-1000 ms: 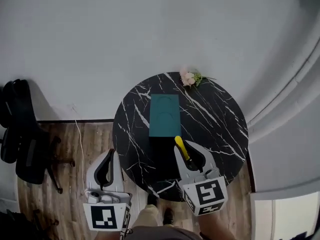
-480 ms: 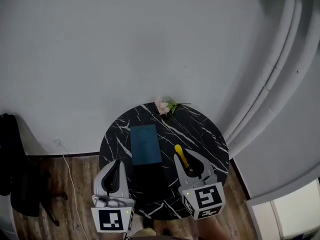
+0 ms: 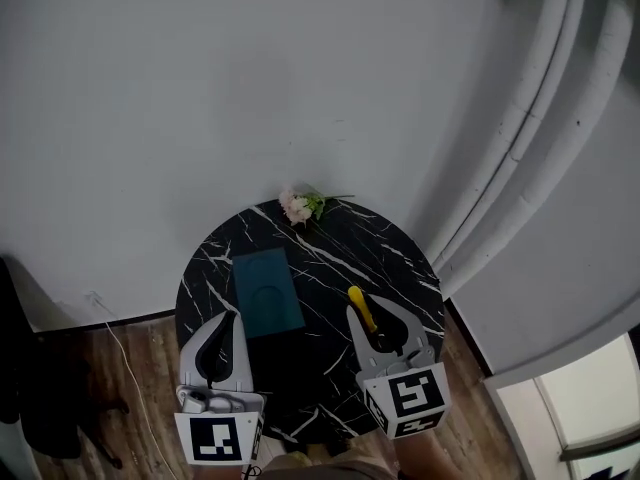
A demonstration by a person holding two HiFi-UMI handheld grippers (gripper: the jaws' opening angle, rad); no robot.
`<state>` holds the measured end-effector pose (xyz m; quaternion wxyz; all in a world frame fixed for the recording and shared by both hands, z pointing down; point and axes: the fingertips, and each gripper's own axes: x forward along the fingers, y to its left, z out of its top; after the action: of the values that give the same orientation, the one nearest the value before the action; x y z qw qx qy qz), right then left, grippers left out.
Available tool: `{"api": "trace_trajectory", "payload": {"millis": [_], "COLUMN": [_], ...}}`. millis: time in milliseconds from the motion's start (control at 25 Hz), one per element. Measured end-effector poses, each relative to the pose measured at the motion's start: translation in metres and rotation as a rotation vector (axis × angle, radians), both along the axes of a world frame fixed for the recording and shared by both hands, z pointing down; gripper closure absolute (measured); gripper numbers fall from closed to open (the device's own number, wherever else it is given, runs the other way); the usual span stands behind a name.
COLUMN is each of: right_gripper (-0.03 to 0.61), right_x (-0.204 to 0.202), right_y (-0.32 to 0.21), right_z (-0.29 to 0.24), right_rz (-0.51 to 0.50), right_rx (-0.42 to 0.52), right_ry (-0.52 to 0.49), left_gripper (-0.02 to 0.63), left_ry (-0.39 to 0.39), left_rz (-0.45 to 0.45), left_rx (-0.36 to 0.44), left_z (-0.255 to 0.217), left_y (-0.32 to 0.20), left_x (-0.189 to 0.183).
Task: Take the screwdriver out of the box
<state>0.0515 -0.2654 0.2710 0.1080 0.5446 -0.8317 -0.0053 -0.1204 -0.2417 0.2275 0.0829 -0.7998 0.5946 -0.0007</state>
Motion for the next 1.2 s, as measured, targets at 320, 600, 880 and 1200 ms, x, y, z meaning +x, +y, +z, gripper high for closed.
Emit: {"api": "trace_trajectory", "payload": {"millis": [320,600,880,1200], "right_gripper": [0.479,0.479,0.479,0.479], "right_x": [0.026,0.040,0.040,0.041], "right_y": [-0.007,-0.006,-0.005,-0.005], "right_z": [0.049,0.119,0.180,0.241], "right_rz": [-0.012,-0.034,-0.056,-0.062], "right_rx": [-0.100,-0.219,-0.327,-0.435], "right_ry": [-0.006,-0.016,-0.004,0.000], "left_gripper": [0.614,0.614,0.613,0.613], "left_ry": [-0.041,-0.089,-0.114,-0.138], "left_rz": [-0.029,-0.086,-0.114,-0.126], "left_rx": [-0.076,-0.152,-0.216,-0.289], "left_z": [0.026,0.059,0.083,0.114], "left_y": [-0.002,-0.001,-0.006,-0.017], "left_x": [0.021,0.025,0.022,0.020]}}
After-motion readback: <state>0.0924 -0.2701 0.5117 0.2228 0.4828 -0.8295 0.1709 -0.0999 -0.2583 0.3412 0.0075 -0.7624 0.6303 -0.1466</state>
